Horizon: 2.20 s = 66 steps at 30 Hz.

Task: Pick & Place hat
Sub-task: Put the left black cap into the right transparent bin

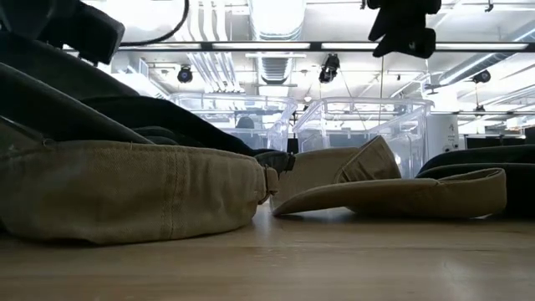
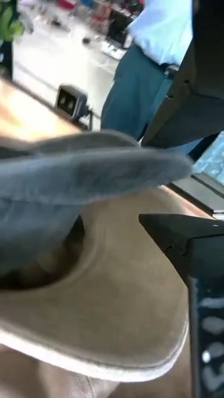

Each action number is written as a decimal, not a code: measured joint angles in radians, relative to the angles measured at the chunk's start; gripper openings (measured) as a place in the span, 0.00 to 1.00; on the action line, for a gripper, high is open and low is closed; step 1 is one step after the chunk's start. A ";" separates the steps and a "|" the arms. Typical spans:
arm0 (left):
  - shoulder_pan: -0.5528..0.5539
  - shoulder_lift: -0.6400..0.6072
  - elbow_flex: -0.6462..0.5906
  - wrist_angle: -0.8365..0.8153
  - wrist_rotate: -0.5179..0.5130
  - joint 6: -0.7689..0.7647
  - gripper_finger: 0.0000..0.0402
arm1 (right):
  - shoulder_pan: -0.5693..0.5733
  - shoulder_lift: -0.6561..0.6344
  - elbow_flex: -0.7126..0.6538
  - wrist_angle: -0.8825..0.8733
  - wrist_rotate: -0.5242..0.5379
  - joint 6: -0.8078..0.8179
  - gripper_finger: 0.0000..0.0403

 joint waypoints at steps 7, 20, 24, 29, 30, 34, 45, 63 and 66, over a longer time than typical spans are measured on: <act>-0.007 0.113 0.001 -0.001 -0.009 -0.079 0.43 | 0.000 -0.033 0.000 0.001 0.000 -0.067 0.34; -0.011 0.114 0.024 0.054 -0.017 -0.103 0.03 | 0.000 -0.060 -0.019 -0.021 0.000 -0.092 0.34; -0.011 0.083 0.108 0.055 -0.009 -0.101 0.03 | 0.000 -0.060 -0.019 -0.024 0.000 -0.105 0.34; -0.011 0.026 0.286 0.039 -0.177 -0.040 0.03 | 0.000 -0.060 -0.018 -0.022 0.010 -0.112 0.34; -0.011 0.017 0.320 0.030 -0.233 -0.015 0.02 | 0.001 -0.060 -0.017 -0.015 0.026 -0.117 0.34; -0.011 -0.009 0.428 0.016 -0.516 0.110 0.02 | 0.001 -0.078 -0.011 0.026 0.144 -0.124 0.34; 0.061 0.065 0.477 0.152 -1.285 0.628 0.02 | -0.018 -0.143 -0.002 0.195 0.336 -0.096 0.35; 0.286 0.302 0.477 0.511 -1.037 0.723 0.03 | -0.034 -0.076 0.002 0.399 0.362 -0.069 0.47; 0.301 0.317 0.477 0.546 -1.001 0.720 0.04 | -0.036 -0.077 0.002 0.410 0.394 -0.069 0.53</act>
